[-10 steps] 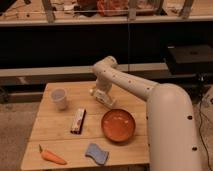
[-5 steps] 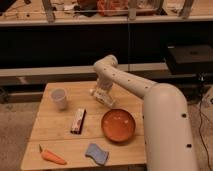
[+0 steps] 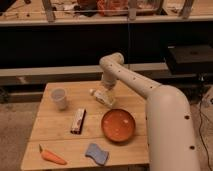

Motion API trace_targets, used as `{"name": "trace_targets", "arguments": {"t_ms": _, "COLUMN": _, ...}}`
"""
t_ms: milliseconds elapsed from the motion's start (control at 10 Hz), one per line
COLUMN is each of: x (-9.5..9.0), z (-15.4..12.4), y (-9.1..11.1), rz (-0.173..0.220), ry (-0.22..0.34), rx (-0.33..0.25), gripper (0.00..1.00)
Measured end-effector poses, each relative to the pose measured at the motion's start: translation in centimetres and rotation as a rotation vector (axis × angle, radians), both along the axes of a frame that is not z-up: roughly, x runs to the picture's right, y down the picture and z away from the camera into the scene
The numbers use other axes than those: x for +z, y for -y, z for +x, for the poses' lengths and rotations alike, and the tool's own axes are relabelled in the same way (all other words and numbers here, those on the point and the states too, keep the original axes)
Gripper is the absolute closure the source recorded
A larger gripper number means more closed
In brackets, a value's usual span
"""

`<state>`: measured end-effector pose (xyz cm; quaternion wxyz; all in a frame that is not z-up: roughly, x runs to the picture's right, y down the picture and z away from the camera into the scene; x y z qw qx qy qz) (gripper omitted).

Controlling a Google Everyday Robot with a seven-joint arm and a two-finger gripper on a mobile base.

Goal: Place the bottle in the ceramic bowl

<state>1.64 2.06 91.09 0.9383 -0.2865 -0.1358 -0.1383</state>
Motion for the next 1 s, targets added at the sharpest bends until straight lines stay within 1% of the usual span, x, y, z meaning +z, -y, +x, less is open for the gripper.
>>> {"name": "trace_targets", "arguments": {"t_ms": 100, "x": 0.0, "z": -0.3, "y": -0.2, "rz": 0.012, "ry": 0.011, "rx": 0.035, "gripper": 0.20}}
{"name": "trace_targets", "arguments": {"t_ms": 200, "x": 0.3, "z": -1.0, "y": -0.7, "rz": 0.019, "ry": 0.016, "rx": 0.057, "gripper": 0.20}}
{"name": "trace_targets", "arguments": {"t_ms": 300, "x": 0.7, "z": -1.6, "y": -1.2, "rz": 0.025, "ry": 0.015, "rx": 0.074, "gripper": 0.20}}
{"name": "trace_targets", "arguments": {"t_ms": 400, "x": 1.2, "z": -1.8, "y": -1.8, "rz": 0.022, "ry": 0.004, "rx": 0.098, "gripper": 0.20}}
{"name": "trace_targets", "arguments": {"t_ms": 600, "x": 2.0, "z": -2.1, "y": -2.6, "rz": 0.004, "ry": -0.042, "rx": 0.125, "gripper": 0.20}}
{"name": "trace_targets", "arguments": {"t_ms": 700, "x": 2.3, "z": -2.2, "y": -3.0, "rz": -0.007, "ry": -0.066, "rx": 0.149, "gripper": 0.20}}
{"name": "trace_targets", "arguments": {"t_ms": 800, "x": 2.6, "z": -1.7, "y": -3.4, "rz": -0.014, "ry": -0.105, "rx": 0.177, "gripper": 0.20}}
{"name": "trace_targets", "arguments": {"t_ms": 900, "x": 2.7, "z": -1.1, "y": -3.9, "rz": -0.024, "ry": -0.162, "rx": 0.231, "gripper": 0.20}}
{"name": "trace_targets", "arguments": {"t_ms": 1000, "x": 2.9, "z": -0.6, "y": -4.2, "rz": -0.029, "ry": -0.204, "rx": 0.275, "gripper": 0.20}}
